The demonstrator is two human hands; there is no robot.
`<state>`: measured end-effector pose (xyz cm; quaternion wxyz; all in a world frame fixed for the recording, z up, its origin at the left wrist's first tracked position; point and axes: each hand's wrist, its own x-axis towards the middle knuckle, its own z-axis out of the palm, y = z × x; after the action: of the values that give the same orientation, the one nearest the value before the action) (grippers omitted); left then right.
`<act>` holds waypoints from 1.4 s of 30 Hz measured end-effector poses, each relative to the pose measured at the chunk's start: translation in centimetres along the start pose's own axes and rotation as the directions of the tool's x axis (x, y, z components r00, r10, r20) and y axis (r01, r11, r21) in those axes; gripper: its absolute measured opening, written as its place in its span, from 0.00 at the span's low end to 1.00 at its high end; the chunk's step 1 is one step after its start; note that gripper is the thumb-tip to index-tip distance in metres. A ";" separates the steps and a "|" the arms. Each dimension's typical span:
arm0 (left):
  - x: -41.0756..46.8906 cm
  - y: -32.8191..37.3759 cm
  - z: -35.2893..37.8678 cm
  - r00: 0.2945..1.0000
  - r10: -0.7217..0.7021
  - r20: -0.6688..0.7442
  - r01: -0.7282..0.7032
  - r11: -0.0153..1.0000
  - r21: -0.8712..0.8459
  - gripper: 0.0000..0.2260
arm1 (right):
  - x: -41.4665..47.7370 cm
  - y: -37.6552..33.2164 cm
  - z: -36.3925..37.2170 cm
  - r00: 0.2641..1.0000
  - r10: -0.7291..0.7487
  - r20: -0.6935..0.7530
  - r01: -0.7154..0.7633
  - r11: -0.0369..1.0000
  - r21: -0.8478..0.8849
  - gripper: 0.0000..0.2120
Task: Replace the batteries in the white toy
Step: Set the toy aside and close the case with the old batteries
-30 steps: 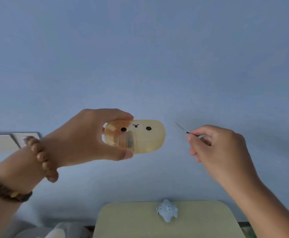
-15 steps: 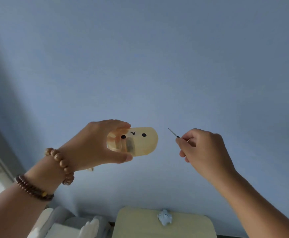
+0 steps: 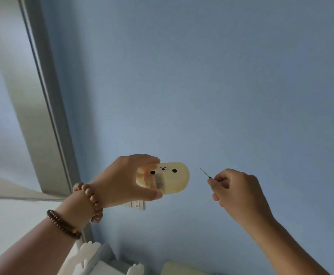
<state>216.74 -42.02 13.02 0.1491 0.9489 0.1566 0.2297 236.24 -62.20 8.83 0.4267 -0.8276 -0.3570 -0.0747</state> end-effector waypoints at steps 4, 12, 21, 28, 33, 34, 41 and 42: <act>-6.7 1.2 -4.9 0.987 -0.141 -0.081 0.149 0.984 0.099 0.38 | -0.7 -5.1 1.3 0.976 -0.187 0.112 0.175 0.979 0.108 0.09; -27.5 7.2 -15.0 0.774 -0.509 -0.376 0.618 0.735 0.278 0.34 | -10.4 -19.8 7.4 0.699 -0.655 0.286 0.497 0.733 0.464 0.10; -50.1 20.6 -21.1 0.369 -0.664 -0.651 0.927 0.314 0.206 0.37 | -29.7 -32.7 6.4 0.311 -0.902 0.299 0.440 0.415 0.796 0.10; -59.6 25.2 -22.2 0.225 -0.674 -0.703 0.973 0.195 0.124 0.41 | -38.6 -37.6 5.1 0.202 -0.941 0.273 0.406 0.333 0.851 0.08; -65.4 25.3 -24.2 0.202 -0.698 -0.687 0.979 0.163 0.122 0.37 | -44.5 -40.8 5.4 0.179 -0.947 0.267 0.413 0.318 0.853 0.09; -66.5 25.2 -24.8 0.205 -0.699 -0.685 0.978 0.166 0.124 0.36 | -45.5 -41.5 5.6 0.180 -0.946 0.269 0.410 0.321 0.854 0.09; -74.6 22.7 -29.1 0.244 -0.721 -0.649 0.969 0.208 0.133 0.36 | -52.7 -46.8 7.5 0.246 -0.941 0.233 0.440 0.323 0.838 0.08; -75.6 22.1 -29.7 0.242 -0.724 -0.646 0.969 0.212 0.126 0.36 | -53.6 -47.5 7.9 0.241 -0.939 0.245 0.440 0.331 0.835 0.08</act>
<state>143.54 -83.43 16.71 -0.0450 0.6013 0.7523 0.2655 164.39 -66.31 11.94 0.4001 -0.3142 -0.8426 0.1767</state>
